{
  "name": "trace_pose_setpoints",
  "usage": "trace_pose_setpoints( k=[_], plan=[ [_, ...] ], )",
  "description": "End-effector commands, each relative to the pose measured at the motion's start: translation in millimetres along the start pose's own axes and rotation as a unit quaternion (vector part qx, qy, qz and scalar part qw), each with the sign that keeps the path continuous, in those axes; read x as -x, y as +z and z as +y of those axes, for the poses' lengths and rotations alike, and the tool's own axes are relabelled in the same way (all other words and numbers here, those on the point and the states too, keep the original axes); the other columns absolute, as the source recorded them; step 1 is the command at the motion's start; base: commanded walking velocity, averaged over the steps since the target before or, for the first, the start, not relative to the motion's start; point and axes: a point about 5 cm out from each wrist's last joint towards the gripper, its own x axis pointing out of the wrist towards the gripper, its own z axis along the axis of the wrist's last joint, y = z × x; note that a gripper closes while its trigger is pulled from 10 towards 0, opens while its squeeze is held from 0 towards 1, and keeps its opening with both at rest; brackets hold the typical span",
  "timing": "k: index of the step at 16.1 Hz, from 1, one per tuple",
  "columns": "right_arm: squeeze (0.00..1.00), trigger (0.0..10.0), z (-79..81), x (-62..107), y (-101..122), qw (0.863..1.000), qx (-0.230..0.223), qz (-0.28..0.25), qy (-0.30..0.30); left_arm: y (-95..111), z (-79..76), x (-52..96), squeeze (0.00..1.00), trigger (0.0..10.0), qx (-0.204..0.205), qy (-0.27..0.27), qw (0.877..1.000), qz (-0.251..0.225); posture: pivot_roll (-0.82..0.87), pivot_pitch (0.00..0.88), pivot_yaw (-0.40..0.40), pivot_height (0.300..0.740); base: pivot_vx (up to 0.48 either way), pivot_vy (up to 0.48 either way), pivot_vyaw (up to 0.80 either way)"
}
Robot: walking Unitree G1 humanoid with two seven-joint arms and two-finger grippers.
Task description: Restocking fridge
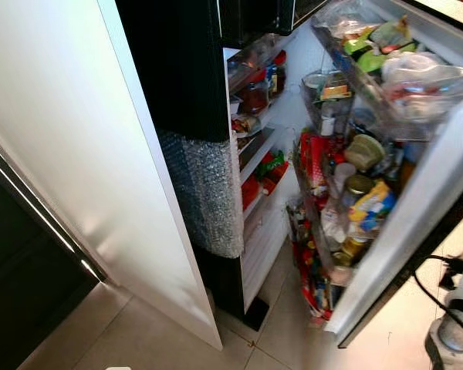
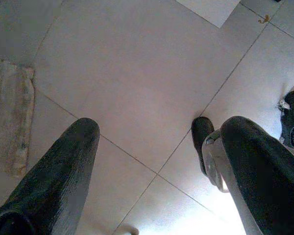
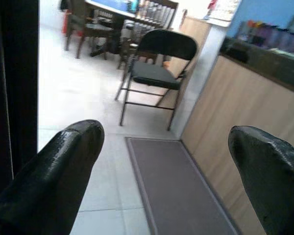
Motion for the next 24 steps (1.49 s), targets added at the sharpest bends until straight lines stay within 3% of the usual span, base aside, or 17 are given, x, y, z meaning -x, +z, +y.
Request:
trace_pose_setpoints(
  k=[1, 3, 5, 8, 12, 16, 17, 18, 20, 21, 23, 24],
  plan=[
    [0.0, 10.0, 4.4, 0.8, 0.2, 1.0, -0.008, 0.007, 0.017, -5.1, 4.0, 1.3, 0.0, 10.0, -0.011, 0.002, 1.0, 0.01, -0.14, 0.0, 0.07, 0.74, 0.0, 0.0, 0.0],
    [0.0, 10.0, 5.4, 0.9, -0.8, 1.0, -0.007, 0.01, 0.024, -4.8, 3.8, 1.3, 0.0, 10.0, -0.013, 0.001, 1.0, 0.009, -0.14, 0.0, 0.069, 0.74, 0.0, 0.0, 0.0],
    [0.0, 10.0, 20.6, 3.0, 4.2, 0.996, -0.023, 0.003, 0.091, -4.4, 3.8, 1.2, 0.0, 10.0, -0.012, -0.001, 1.0, 0.009, -0.14, 0.0, 0.066, 0.74, 0.0, 0.0, 0.0],
    [0.0, 10.0, 50.1, 12.1, 13.9, 0.978, -0.03, -0.013, 0.205, -3.9, 3.9, 1.1, 0.0, 10.0, -0.01, -0.001, 1.0, 0.009, -0.13, 0.0, 0.062, 0.74, 0.0, 0.0, 0.0],
    [0.0, 10.0, 76.6, 23.5, 27.7, 0.954, -0.056, -0.028, 0.294, -3.7, 3.4, 1.0, 0.0, 10.0, -0.008, -0.001, 1.0, 0.008, -0.13, 0.0, 0.061, 0.74, 0.0, 0.0, 0.0],
    [0.0, 10.0, 114.4, 40.8, 55.7, 0.911, -0.085, -0.056, 0.4, -3.1, 3.5, 0.9, 0.0, 10.0, -0.009, -0.001, 1.0, 0.008, -0.13, 0.0, 0.063, 0.74, 0.0, 0.0, 0.0],
    [0.0, 10.0, 129.8, 52.5, 64.0, 0.885, -0.087, -0.061, 0.454, -2.8, 3.3, 0.8, 0.0, 10.0, -0.009, -0.002, 1.0, 0.007, -0.12, 0.0, 0.061, 0.74, 0.0, 0.0, 0.0],
    [0.0, 10.0, 136.6, 59.5, 66.7, 0.872, -0.082, -0.066, 0.479, -2.8, 3.1, 0.8, 0.0, 10.0, -0.009, -0.003, 1.0, 0.007, -0.12, 0.0, 0.06, 0.74, 0.0, 0.0, 0.0],
    [0.0, 10.0, 138.9, 60.3, 65.5, 0.875, -0.076, -0.062, 0.473, -2.6, 2.8, 0.7, 0.0, 10.0, -0.008, -0.003, 1.0, 0.006, -0.12, 0.0, 0.057, 0.74, 0.0, 0.0, 0.0],
    [0.0, 10.0, 131.3, 51.5, 60.9, 0.892, -0.074, -0.051, 0.442, -2.6, 2.6, 0.7, 0.0, 10.0, -0.008, -0.003, 1.0, 0.006, -0.12, 0.0, 0.057, 0.74, 0.0, 0.0, 0.0],
    [0.0, 10.0, 122.3, 41.1, 55.5, 0.91, -0.07, -0.035, 0.407, -2.5, 2.6, 0.6, 0.0, 10.0, -0.008, -0.003, 1.0, 0.007, -0.12, 0.0, 0.057, 0.74, 0.0, 0.0, 0.0],
    [0.0, 10.0, 113.3, 30.9, 40.6, 0.93, -0.073, 0.025, 0.358, -2.1, 2.4, 0.5, 0.0, 10.0, -0.009, -0.004, 1.0, 0.008, -0.13, 0.0, 0.06, 0.74, 0.0, 0.0, 0.0]
  ],
)
